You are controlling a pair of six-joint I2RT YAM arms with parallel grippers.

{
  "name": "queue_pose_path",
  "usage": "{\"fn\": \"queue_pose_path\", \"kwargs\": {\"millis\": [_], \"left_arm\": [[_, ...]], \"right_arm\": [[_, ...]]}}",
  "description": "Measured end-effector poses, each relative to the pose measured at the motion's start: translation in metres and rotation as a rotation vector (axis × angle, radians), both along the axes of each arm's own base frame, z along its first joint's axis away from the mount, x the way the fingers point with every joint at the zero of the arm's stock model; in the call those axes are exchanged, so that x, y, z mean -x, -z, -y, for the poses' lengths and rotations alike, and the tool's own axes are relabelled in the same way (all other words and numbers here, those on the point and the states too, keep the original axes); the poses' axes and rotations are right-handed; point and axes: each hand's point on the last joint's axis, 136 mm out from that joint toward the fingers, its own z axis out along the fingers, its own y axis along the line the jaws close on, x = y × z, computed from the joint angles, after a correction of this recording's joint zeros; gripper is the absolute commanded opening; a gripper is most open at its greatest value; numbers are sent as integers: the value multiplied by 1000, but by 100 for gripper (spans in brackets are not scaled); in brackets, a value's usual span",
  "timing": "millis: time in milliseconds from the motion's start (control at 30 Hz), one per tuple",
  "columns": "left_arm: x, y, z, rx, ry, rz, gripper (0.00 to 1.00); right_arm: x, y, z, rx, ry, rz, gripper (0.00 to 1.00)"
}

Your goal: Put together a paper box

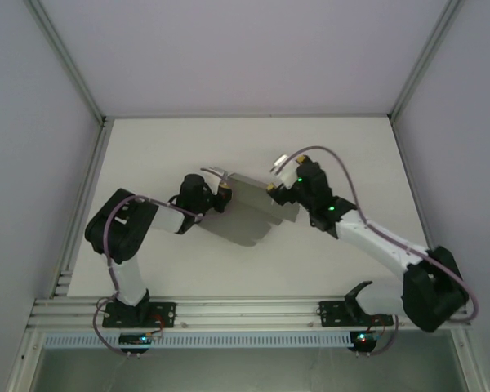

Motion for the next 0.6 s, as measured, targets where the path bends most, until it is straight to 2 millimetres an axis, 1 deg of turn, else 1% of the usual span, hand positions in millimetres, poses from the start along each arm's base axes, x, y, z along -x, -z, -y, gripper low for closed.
{"fn": "queue_pose_path", "kwargs": {"millis": [67,133,233,333,400,500,600], "left_arm": [[-2,0,-4,35,-21,-35,0],[-3,0,-6,66,-34,-66,0],[-2,0,-8,100,-38,-102,0],[1,0,-4,124,-24,-126,0],[2,1,-1,134,-9,-140,0],[3,3,3,146,12,-152,1],[1,3,6,145,21,-155,1]], "right_arm": [[6,-2,15,-126,26,-65,97],[16,5,21,-216,27,-137,97],[31,29,18,-295,10,-271,94],[36,50,13,-338,1,-380,86],[35,64,11,-359,-1,-443,75],[29,83,6,-384,-4,-526,47],[22,91,-2,-413,-27,-578,27]]}}
